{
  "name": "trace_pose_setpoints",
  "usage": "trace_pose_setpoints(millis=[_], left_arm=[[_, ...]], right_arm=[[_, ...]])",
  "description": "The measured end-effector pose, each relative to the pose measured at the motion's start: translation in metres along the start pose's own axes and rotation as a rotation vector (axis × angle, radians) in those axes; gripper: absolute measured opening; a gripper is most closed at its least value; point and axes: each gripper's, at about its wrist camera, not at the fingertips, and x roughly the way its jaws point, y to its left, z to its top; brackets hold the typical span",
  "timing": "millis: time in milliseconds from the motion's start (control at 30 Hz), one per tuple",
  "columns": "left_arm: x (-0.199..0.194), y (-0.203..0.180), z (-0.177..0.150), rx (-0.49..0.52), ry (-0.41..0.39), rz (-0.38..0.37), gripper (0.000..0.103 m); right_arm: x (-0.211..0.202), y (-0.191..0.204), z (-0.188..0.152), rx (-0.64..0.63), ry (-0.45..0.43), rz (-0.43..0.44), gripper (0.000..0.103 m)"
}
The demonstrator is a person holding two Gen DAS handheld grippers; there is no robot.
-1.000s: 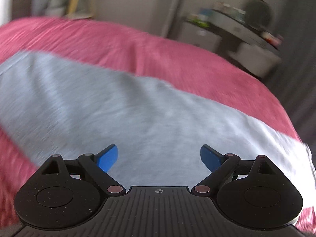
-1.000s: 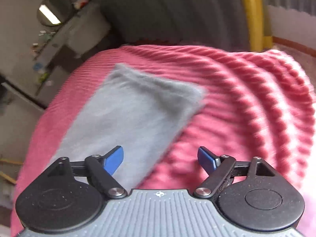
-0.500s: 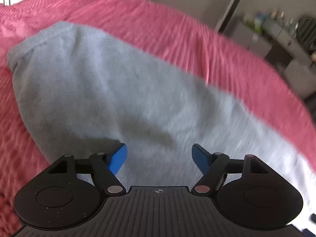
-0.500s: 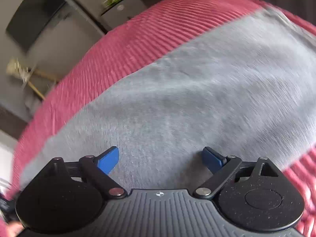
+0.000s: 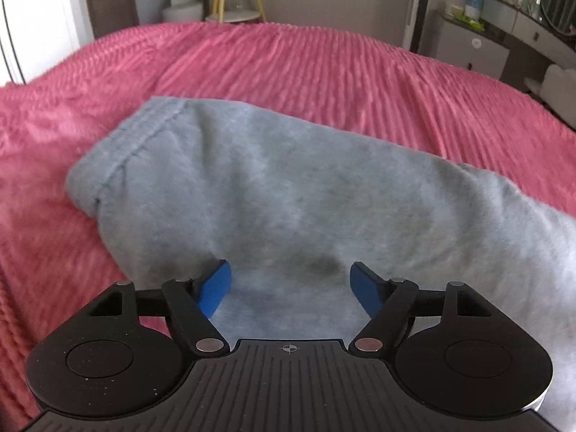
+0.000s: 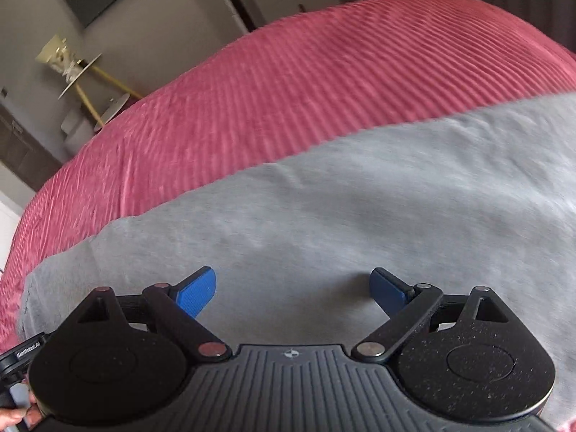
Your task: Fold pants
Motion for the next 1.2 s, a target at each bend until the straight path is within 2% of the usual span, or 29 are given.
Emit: trace_pose_setpoints(millis=[200,267,433,500,533,600,667,767,800,900,967,1000,1133,1200], left_arm=[[0.012,0.005,0.0,0.061,-0.001,0.018,0.08],[0.012,0.008,-0.003,0.075,-0.009,0.018,0.08],[0.005,0.024,-0.006,0.059,-0.035,0.027,0.072],[0.0,0.028,-0.007,0.07,-0.049,0.076,0.07],[-0.003,0.03,-0.009,0.086,-0.057,0.124,0.071],[-0.01,0.034,-0.012,0.11,-0.085,0.222,0.074],[-0.015,0.042,-0.011,0.086,-0.091,0.295,0.081],[-0.026,0.055,-0.004,0.034,-0.101,0.325,0.08],[-0.032,0.057,0.0,0.006,-0.117,0.304,0.08],[-0.046,0.05,0.013,-0.049,-0.153,0.065,0.087],[-0.043,0.033,0.019,-0.051,-0.11,-0.065,0.087],[-0.039,0.02,0.019,-0.035,-0.085,-0.1,0.086],[-0.014,-0.034,0.001,0.117,-0.019,-0.16,0.085],[0.009,-0.049,-0.006,0.177,0.091,-0.083,0.084]], right_arm=[[0.016,0.046,0.004,-0.094,-0.01,-0.02,0.093],[0.017,0.059,0.008,-0.128,-0.011,0.003,0.093],[0.024,0.085,0.014,-0.174,-0.023,-0.001,0.093],[0.027,0.088,0.013,-0.174,-0.009,-0.005,0.093],[0.027,0.089,0.013,-0.169,-0.009,0.002,0.093],[0.025,0.093,0.013,-0.175,-0.02,0.027,0.093],[0.023,0.097,0.013,-0.194,-0.04,0.031,0.093],[0.019,0.096,0.011,-0.192,-0.035,0.034,0.093],[0.018,0.093,0.009,-0.185,-0.031,0.035,0.093],[0.008,0.08,0.0,-0.163,-0.037,0.033,0.093],[0.003,0.065,-0.009,-0.137,-0.03,0.025,0.093],[0.0,0.055,-0.015,-0.115,-0.024,0.021,0.093],[-0.016,0.013,-0.033,-0.04,-0.002,-0.007,0.093],[-0.024,-0.004,-0.037,-0.042,0.014,0.017,0.093]])
